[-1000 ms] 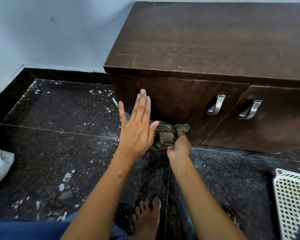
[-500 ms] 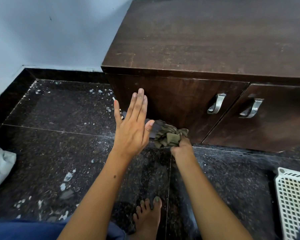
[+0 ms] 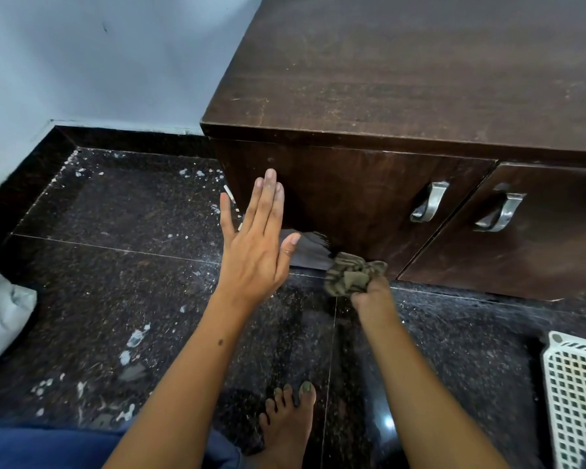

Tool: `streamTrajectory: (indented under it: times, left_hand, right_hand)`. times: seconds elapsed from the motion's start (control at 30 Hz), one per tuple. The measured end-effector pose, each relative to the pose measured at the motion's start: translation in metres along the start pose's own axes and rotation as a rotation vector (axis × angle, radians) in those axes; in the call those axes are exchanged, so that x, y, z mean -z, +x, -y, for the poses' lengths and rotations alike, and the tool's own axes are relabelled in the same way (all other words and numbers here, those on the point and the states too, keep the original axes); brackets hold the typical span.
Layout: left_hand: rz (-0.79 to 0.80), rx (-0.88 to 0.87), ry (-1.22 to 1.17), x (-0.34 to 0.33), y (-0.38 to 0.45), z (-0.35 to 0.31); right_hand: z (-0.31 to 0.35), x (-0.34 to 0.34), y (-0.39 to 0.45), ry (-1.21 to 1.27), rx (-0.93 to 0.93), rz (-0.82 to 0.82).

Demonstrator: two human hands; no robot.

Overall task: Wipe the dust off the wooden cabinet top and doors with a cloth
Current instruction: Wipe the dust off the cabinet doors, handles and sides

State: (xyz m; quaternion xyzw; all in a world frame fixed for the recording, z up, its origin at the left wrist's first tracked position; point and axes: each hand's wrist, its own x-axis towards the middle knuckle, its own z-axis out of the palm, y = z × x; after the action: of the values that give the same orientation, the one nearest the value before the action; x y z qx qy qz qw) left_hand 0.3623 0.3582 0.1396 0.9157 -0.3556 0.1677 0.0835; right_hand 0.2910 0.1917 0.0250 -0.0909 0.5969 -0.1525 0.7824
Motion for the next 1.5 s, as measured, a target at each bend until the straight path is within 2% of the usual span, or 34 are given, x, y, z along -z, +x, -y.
streamTrajectory:
  times: [0.07, 0.13, 0.2, 0.33, 0.43, 0.47, 0.53, 0.6, 0.67, 0.77, 0.83, 0.9, 1.03, 1.1, 1.17, 1.23, 1.3, 1.37, 1.43, 1.5]
  left_hand:
    - [-0.002, 0.022, -0.004, -0.002, -0.001, 0.001]
    - [0.001, 0.036, -0.009, -0.005, -0.003, 0.002]
    - [0.006, 0.042, -0.005, -0.006, -0.004, 0.0]
    - [0.011, 0.049, -0.008, -0.003, -0.003, -0.001]
    - [0.012, 0.052, -0.022, -0.001, -0.003, 0.001]
    - [0.013, 0.05, -0.026, -0.001, -0.004, 0.001]
    - [0.018, 0.05, -0.032, -0.001, -0.004, 0.002]
    - [0.021, 0.051, -0.038, 0.0, -0.004, 0.001]
    - [0.024, 0.053, -0.043, 0.001, -0.004, 0.001]
    - [0.025, 0.055, -0.054, 0.003, -0.004, 0.002]
    - [0.029, 0.051, -0.058, 0.005, -0.004, 0.003]
    - [0.029, 0.05, -0.063, 0.006, -0.004, 0.003]
    - [0.032, 0.054, -0.072, 0.005, -0.004, 0.001]
    - [0.03, 0.052, -0.071, 0.005, -0.004, 0.001]
    - [0.027, 0.05, -0.072, 0.007, -0.004, 0.002]
    - [0.025, 0.053, -0.063, 0.009, -0.005, 0.003]
    - [0.03, 0.076, -0.059, 0.009, -0.006, 0.005]
    - [0.033, 0.109, -0.055, 0.009, -0.009, 0.008]
    - [0.034, 0.139, -0.058, 0.011, -0.011, 0.013]
    - [0.031, 0.166, -0.066, 0.013, -0.011, 0.016]
  right_hand:
    - [0.0, 0.008, 0.001, -0.246, 0.183, -0.026]
    - [-0.004, 0.001, -0.001, -0.161, 0.235, -0.097]
    - [-0.011, -0.013, 0.005, 0.007, -0.016, -0.054]
    - [-0.017, -0.021, 0.015, -0.069, -0.085, 0.035]
    - [-0.002, -0.007, 0.023, -0.106, 0.012, -0.136]
    - [0.002, -0.008, 0.025, -0.062, 0.052, -0.147]
    - [-0.005, -0.005, 0.019, -0.193, 0.11, -0.052]
    - [-0.014, -0.009, 0.008, 0.007, 0.086, 0.006]
    - [-0.021, -0.015, 0.002, -0.069, -0.017, 0.078]
    - [-0.011, -0.01, 0.008, -0.165, -0.008, 0.077]
    - [0.004, -0.006, 0.012, -0.131, 0.003, -0.017]
    - [0.007, -0.01, 0.012, -0.09, 0.032, -0.038]
    - [-0.013, -0.022, -0.012, -0.142, -0.003, 0.096]
    - [-0.016, -0.027, -0.021, -0.127, 0.011, 0.096]
    - [-0.015, -0.026, -0.025, -0.13, 0.176, -0.057]
    - [-0.02, -0.024, -0.033, -0.177, 0.457, -0.134]
    - [-0.028, -0.019, -0.042, -0.336, 0.869, -0.033]
    - [-0.035, -0.015, -0.045, -0.59, 1.303, 0.139]
    - [-0.035, -0.011, -0.043, -0.87, 1.587, 0.271]
    - [-0.03, -0.005, -0.037, -1.236, 1.775, 0.349]
